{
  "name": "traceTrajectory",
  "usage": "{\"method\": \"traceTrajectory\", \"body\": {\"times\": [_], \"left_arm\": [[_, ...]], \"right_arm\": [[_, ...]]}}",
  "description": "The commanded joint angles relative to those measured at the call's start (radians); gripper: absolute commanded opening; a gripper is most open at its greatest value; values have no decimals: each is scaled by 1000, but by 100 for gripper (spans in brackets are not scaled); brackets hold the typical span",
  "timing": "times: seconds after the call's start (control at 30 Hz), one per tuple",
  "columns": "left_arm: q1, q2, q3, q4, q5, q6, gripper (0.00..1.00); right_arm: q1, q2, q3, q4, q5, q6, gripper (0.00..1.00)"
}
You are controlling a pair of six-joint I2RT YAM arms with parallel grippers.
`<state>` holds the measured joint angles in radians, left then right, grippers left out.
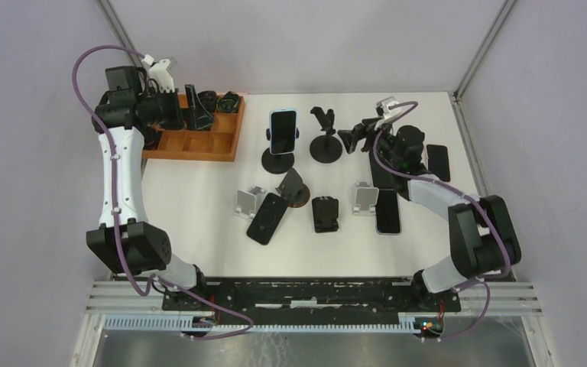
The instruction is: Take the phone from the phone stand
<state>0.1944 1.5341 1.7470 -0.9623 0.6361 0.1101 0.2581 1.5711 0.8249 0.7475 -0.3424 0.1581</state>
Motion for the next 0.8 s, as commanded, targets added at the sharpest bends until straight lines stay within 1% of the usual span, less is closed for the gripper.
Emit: {"method": "traceTrajectory", "body": {"times": [0.0, 0.07, 0.1, 0.3, 0.37, 0.43, 0.47, 0.5, 0.53, 0.57, 0.6, 0.63, 0.77], "left_arm": [[2, -35, 62, -42, 26, 50, 100], [3, -35, 66, -56, 26, 52, 100], [3, -37, 66, -58, 26, 53, 100], [8, -55, 68, -60, 26, 59, 100], [9, -59, 69, -62, 26, 58, 100], [9, -64, 69, -62, 27, 60, 100], [9, -66, 69, -62, 26, 60, 100], [11, -67, 70, -62, 25, 60, 100], [11, -67, 70, -63, 25, 60, 100], [10, -67, 70, -65, 25, 60, 100], [11, -65, 72, -67, 26, 60, 100], [11, -65, 74, -69, 26, 59, 100], [11, -65, 81, -70, 18, 59, 100]], "right_arm": [[-11, -134, -102, -202, 35, 73, 98], [-17, -200, -142, -254, 27, 121, 98], [-26, -232, -156, -271, -5, 149, 98], [-59, -369, -193, -169, -219, 464, 98], [-59, -386, -203, -141, -263, 544, 98], [-60, -381, -227, -79, -318, 641, 98], [-49, -379, -232, -69, -322, 683, 98], [-26, -390, -217, -132, -288, 679, 98], [31, -419, -171, -297, -204, 612, 98], [99, -453, -118, -454, -52, 513, 98], [186, -472, -73, -551, 77, 462, 98], [251, -484, -49, -598, 155, 455, 98], [492, -482, -45, -680, 385, 584, 96]]}}
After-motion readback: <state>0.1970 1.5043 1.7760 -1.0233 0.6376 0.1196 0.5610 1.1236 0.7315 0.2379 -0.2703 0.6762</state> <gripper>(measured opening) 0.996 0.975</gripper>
